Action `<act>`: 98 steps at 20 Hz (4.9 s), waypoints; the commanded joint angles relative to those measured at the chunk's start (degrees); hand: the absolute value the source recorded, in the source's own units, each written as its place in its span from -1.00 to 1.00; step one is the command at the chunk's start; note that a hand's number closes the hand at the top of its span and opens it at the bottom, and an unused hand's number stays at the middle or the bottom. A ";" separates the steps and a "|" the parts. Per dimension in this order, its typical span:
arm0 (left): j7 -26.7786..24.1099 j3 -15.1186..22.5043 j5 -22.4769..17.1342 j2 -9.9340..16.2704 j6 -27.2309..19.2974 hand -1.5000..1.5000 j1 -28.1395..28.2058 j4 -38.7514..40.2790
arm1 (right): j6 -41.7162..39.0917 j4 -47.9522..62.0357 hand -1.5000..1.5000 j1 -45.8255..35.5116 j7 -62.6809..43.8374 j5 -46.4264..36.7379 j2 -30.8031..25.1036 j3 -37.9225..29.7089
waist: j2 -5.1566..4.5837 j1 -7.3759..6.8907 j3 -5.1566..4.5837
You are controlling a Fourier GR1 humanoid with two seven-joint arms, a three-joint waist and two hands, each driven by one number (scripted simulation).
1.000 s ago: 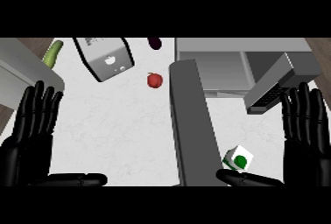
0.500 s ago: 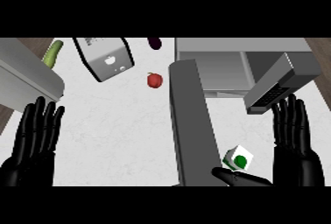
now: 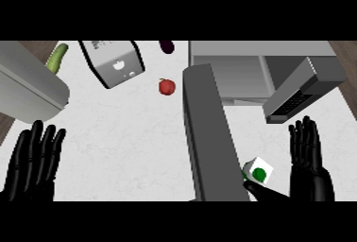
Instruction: Pick up the milk, place it into the microwave and close the microwave
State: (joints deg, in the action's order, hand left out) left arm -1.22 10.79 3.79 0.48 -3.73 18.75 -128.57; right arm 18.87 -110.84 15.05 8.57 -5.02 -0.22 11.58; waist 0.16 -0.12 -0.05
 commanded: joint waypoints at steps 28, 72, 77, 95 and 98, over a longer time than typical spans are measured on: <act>-3.83 9.07 3.53 2.20 -3.90 -1.00 10.59 -4.72 | -8.43 61.20 -1.00 -13.62 43.50 13.93 0.18 -16.67 | -0.14 -0.40 0.08; -3.39 -0.79 -5.85 5.71 -1.35 -1.00 9.18 -2.88 | -20.09 59.41 1.00 -32.68 36.72 6.63 -5.29 -9.15 | -0.18 -0.37 0.04; -4.30 -1.33 -7.35 6.17 -0.28 -1.00 12.96 -5.45 | -10.43 62.19 1.00 -38.93 31.19 1.98 -3.44 -9.48 | -0.20 -0.79 0.05; -7.10 -1.78 -8.82 6.40 2.94 -1.00 9.01 0.15 | 3.48 96.51 1.00 -67.87 28.66 -2.82 -12.41 -19.32 | -2.04 -4.55 0.18; -6.34 -3.27 -9.49 7.45 3.40 -1.00 9.72 -1.12 | 9.83 97.82 1.00 -69.79 27.77 -2.58 -13.17 -20.94 | -2.06 -5.13 0.18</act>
State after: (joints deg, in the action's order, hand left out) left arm -6.62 9.30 -4.29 7.08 -1.48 28.22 -130.67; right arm 23.57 -15.89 -51.68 36.96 -7.18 -11.65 -7.97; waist -1.65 -4.34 0.15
